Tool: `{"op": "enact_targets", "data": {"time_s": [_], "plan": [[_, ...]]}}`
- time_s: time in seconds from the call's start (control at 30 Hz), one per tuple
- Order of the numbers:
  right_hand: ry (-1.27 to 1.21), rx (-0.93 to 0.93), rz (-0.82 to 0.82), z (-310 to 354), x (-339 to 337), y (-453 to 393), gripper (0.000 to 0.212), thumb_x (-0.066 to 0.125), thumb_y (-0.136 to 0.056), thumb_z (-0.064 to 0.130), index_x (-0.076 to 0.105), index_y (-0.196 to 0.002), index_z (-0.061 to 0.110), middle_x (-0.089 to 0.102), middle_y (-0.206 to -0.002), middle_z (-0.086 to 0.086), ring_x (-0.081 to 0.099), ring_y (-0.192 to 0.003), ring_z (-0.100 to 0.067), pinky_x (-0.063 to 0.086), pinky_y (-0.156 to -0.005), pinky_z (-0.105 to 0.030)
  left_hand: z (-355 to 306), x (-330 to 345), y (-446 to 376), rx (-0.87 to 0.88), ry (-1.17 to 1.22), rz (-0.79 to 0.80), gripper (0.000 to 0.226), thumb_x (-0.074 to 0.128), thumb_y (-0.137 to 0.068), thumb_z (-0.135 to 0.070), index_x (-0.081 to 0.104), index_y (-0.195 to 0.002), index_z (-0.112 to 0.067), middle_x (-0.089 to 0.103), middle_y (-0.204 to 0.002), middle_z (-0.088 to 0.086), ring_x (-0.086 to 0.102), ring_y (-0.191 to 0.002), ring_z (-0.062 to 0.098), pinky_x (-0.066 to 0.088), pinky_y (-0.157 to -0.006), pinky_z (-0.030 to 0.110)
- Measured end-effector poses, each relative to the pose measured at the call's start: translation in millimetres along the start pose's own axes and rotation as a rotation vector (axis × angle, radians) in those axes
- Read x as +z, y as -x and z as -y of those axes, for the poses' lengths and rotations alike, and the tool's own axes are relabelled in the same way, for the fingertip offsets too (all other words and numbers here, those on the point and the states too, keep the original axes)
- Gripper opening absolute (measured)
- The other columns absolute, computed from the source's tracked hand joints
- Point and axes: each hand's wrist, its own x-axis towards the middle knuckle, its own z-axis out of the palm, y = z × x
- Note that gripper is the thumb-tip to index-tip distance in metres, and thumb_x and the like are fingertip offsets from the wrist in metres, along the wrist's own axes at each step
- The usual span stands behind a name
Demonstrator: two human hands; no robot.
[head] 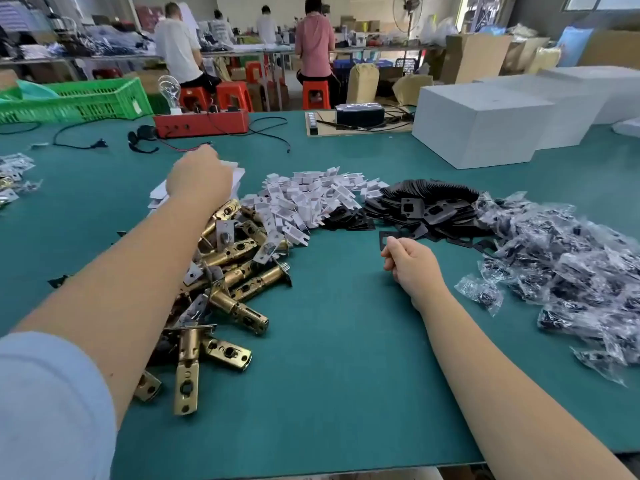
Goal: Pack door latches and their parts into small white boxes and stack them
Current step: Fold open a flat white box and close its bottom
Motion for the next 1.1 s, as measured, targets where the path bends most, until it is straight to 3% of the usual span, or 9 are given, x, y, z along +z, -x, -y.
{"op": "enact_targets", "data": {"time_s": [0.07, 0.2, 0.43, 0.5, 0.67, 0.77, 0.87, 1.0, 1.1], "plan": [[0.007, -0.007, -0.004, 1.8, -0.1, 0.2, 0.038, 0.046, -0.098, 0.031, 0.057, -0.063, 0.02, 0.055, -0.049, 0.012, 0.039, -0.048, -0.01, 0.034, -0.055, -0.028, 15.4, -0.1, -3.3, -0.105, -0.182, 0.05, 0.038, 0.046, -0.098, -0.024, 0.047, -0.13, -0.003, 0.055, -0.128, 0.021, 0.05, -0.117, 0.039, 0.043, -0.089, 0.044], [0.026, -0.001, 0.0, 2.3, -0.2, 1.5, 0.037, 0.046, -0.098, 0.032, 0.057, -0.065, 0.019, 0.055, -0.05, 0.011, 0.041, -0.046, -0.006, 0.035, -0.057, -0.028, 32.0, 7.6, -3.0, -0.117, -0.279, 0.281, 0.042, 0.045, -0.096, -0.045, 0.056, -0.111, -0.007, 0.059, -0.118, 0.016, 0.053, -0.111, 0.035, 0.044, -0.095, 0.043], [0.066, -0.005, -0.007, 3.6, 0.4, 1.6, 0.037, 0.045, -0.098, 0.03, 0.057, -0.066, 0.018, 0.055, -0.049, 0.011, 0.04, -0.042, -0.003, 0.037, -0.056, -0.027, 27.0, -0.4, 3.8, 0.069, -0.424, 0.243, 0.026, 0.044, -0.097, -0.023, 0.055, -0.081, -0.006, 0.048, -0.071, 0.007, 0.051, -0.078, 0.029, 0.046, -0.07, 0.035], [0.071, -0.002, -0.008, 3.0, 0.9, 1.8, 0.037, 0.045, -0.098, 0.03, 0.057, -0.066, 0.018, 0.055, -0.05, 0.01, 0.041, -0.043, -0.003, 0.037, -0.057, -0.027, 20.8, -4.8, 4.8, 0.14, -0.462, 0.268, 0.03, 0.038, -0.098, -0.014, 0.05, -0.071, -0.005, 0.046, -0.071, 0.007, 0.045, -0.073, 0.026, 0.047, -0.077, 0.039], [0.09, -0.002, 0.004, 3.7, 1.3, 3.1, 0.037, 0.045, -0.098, 0.03, 0.057, -0.065, 0.018, 0.055, -0.049, 0.011, 0.041, -0.043, -0.003, 0.037, -0.056, -0.026, 15.5, -24.1, 3.3, 0.217, -0.457, 0.035, 0.02, 0.042, -0.091, 0.009, 0.054, -0.108, 0.01, 0.063, -0.097, 0.026, 0.059, -0.082, 0.038, 0.039, -0.065, 0.041], [0.053, -0.011, -0.038, 8.7, 2.6, 5.8, 0.038, 0.046, -0.098, 0.028, 0.057, -0.063, 0.017, 0.054, -0.049, 0.009, 0.042, -0.045, -0.006, 0.036, -0.056, -0.028, 10.0, -47.2, 15.7, 0.301, -0.276, -0.256, 0.02, 0.046, -0.089, 0.007, 0.049, -0.109, 0.01, 0.06, -0.098, 0.033, 0.061, -0.085, 0.049, 0.035, -0.063, 0.043], [-0.044, -0.027, -0.118, 13.5, 0.9, 14.3, 0.036, 0.047, -0.096, 0.026, 0.058, -0.063, 0.017, 0.051, -0.05, 0.008, 0.042, -0.048, -0.01, 0.037, -0.055, -0.03, -7.4, -58.1, 40.2, 0.308, 0.069, -0.308, 0.027, 0.043, -0.094, -0.003, 0.052, -0.119, 0.001, 0.061, -0.101, 0.024, 0.052, -0.081, 0.036, 0.032, -0.066, 0.039], [-0.292, -0.024, 0.045, 27.7, 4.6, 38.5, 0.028, 0.043, -0.099, 0.029, 0.065, -0.086, 0.018, 0.059, -0.056, 0.005, 0.048, -0.045, -0.009, 0.043, -0.045, -0.022, -35.9, -31.4, 101.9, 0.175, 0.614, -0.109, 0.033, 0.033, -0.103, -0.011, 0.06, -0.12, -0.006, 0.061, -0.108, 0.001, 0.052, -0.094, 0.021, 0.039, -0.077, 0.03], [-0.446, 0.144, 0.125, 48.2, 9.2, 48.6, 0.021, 0.042, -0.097, 0.028, 0.061, -0.103, 0.021, 0.065, -0.07, -0.002, 0.055, -0.047, -0.013, 0.047, -0.043, -0.024, -53.7, 11.0, 143.4, 0.042, 0.872, 0.166, 0.03, 0.036, -0.103, -0.013, 0.065, -0.111, -0.009, 0.067, -0.111, 0.009, 0.061, -0.097, 0.026, 0.051, -0.084, 0.041]]}}
